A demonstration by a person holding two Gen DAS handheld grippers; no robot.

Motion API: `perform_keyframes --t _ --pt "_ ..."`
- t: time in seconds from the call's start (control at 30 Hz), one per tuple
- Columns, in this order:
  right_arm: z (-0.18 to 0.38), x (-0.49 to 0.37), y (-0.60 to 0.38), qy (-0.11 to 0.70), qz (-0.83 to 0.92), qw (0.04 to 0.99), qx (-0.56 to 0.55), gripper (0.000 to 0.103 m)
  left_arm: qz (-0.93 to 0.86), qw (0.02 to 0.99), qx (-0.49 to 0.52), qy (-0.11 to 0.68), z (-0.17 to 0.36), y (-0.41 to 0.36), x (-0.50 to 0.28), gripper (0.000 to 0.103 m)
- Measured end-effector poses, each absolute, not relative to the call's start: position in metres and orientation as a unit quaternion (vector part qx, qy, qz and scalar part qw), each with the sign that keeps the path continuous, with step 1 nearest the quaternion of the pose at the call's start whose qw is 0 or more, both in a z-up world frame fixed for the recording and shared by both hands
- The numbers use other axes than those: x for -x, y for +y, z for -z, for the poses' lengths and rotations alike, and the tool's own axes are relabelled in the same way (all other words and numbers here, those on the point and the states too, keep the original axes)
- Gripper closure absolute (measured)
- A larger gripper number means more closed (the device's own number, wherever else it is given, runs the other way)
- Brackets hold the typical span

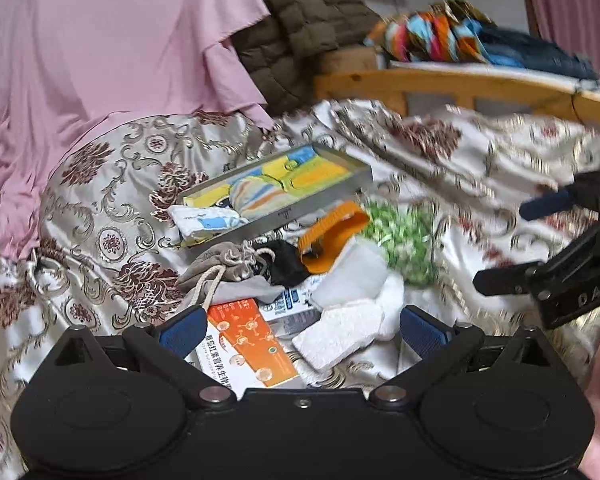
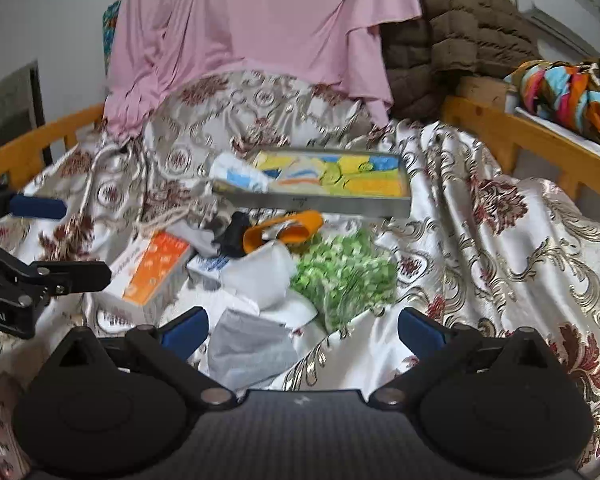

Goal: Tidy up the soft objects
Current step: 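Move both open tools back over the pile of soft items, then grasp the white textured pad with the left tool while the right tool grasps the grey mask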

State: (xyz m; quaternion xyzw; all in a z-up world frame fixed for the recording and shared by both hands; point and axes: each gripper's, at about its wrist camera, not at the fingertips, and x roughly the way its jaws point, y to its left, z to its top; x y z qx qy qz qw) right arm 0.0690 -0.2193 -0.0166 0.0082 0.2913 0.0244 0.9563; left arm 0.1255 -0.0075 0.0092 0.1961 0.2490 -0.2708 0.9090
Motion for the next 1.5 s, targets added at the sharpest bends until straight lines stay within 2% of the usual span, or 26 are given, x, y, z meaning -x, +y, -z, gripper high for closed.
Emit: perform_keyframes --t 0.27,0.47,1.0,1.5 --pt "0.034 -0.088 -0.213 0.351 -0.037 0.936 -0.002 0.0 0.305 0.879 -0.238 0.279 0.007 -0.017 -0.144 0.001" --pt "0.049 -0.101 -0.211 0.391 -0.046 0.919 -0.003 0.0 0.327 0.86 -0.283 0.271 0.015 -0.025 -0.148 0.001" --pt "0.066 -0.13 -0.207 0.447 -0.134 0.884 -0.014 0.0 0.382 0.801 -0.356 0.293 0.055 -0.047 -0.192 0.001" --pt "0.086 -0.159 -0.202 0.435 -0.188 0.878 0.066 0.002 0.436 0.754 -0.37 0.324 0.088 -0.061 -0.227 0.001"
